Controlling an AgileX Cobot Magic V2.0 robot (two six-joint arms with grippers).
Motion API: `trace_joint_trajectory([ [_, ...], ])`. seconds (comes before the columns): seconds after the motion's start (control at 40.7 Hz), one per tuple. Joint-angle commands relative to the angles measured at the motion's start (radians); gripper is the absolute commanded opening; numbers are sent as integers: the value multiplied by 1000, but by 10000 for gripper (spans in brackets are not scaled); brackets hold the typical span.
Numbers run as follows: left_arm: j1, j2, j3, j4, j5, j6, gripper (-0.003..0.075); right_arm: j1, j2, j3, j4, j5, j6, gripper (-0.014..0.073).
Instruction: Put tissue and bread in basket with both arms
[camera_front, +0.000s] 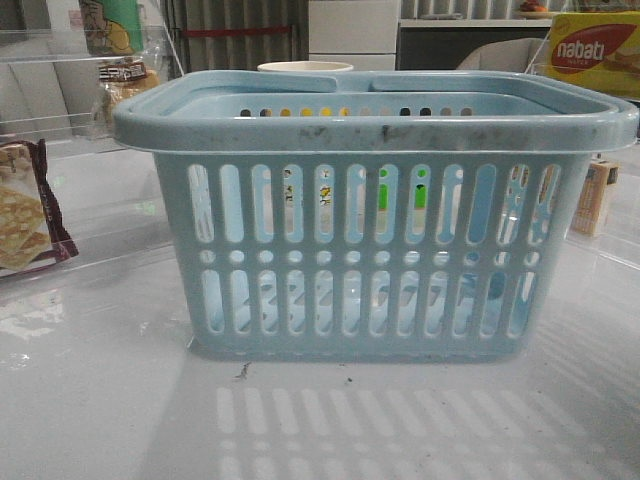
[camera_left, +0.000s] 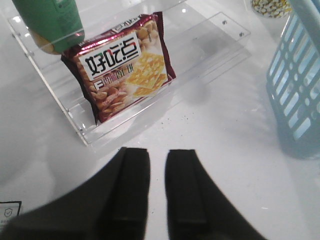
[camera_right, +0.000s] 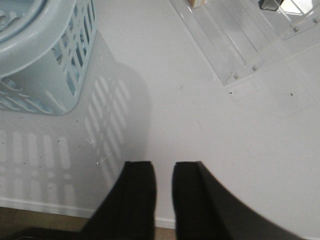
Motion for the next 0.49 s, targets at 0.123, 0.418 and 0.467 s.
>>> trace_joint_trajectory([
  [0.123,-95,54,-28,-65,-112,61,494,-5,80,-27,-12,-101,-5,520],
  [0.418,-317,54,-28,17,-114,62,488,-147,266,-175,-16,-124,7,518],
  [0.467,-328,54,-28,17,-114,62,488,-165,306,-214,-16,-127,7,518],
])
